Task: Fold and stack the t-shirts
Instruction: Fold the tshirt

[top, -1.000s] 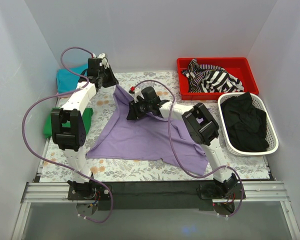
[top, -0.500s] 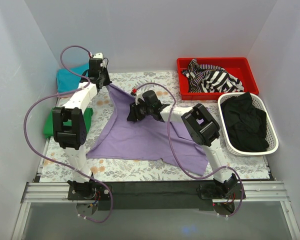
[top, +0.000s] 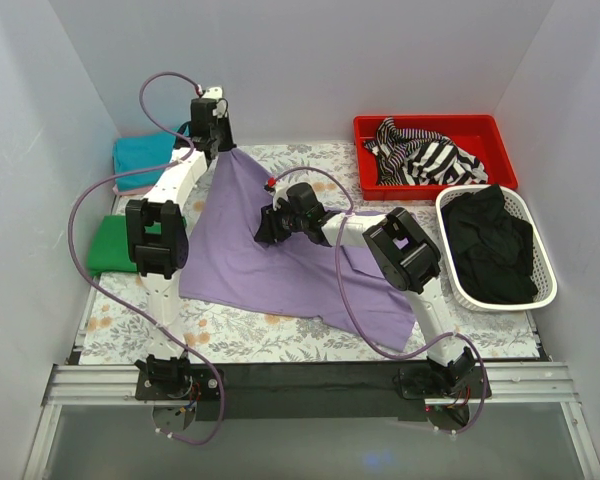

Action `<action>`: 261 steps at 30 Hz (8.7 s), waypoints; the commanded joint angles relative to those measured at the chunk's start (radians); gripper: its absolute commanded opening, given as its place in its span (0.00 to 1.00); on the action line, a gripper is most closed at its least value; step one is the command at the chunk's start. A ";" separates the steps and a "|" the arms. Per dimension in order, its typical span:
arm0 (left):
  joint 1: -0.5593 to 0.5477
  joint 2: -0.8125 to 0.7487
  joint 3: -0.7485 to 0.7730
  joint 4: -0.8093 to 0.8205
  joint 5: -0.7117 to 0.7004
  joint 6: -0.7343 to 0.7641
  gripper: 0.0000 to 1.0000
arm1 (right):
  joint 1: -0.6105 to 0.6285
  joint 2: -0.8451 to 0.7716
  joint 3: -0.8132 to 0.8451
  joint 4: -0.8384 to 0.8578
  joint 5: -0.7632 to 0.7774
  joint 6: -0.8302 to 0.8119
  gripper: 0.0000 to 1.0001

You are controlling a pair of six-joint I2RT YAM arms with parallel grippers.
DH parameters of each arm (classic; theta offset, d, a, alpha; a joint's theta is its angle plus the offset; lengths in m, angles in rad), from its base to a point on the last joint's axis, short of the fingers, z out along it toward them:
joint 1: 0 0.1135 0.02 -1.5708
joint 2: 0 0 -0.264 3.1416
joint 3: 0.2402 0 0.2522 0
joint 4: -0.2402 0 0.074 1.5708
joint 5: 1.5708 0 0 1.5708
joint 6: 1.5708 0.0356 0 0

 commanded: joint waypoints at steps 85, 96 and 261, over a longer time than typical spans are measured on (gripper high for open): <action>-0.043 -0.478 -0.759 -0.113 -0.161 -0.216 0.75 | -0.398 -0.557 -0.479 -0.599 0.580 -0.100 0.45; -0.043 -0.337 -0.509 -0.017 0.137 -0.165 0.79 | -0.398 -0.657 -0.488 -0.565 0.527 -0.121 0.45; 0.035 -0.214 -0.532 -0.135 0.299 -0.153 0.73 | -0.254 -0.905 -0.826 -0.641 0.682 0.254 0.43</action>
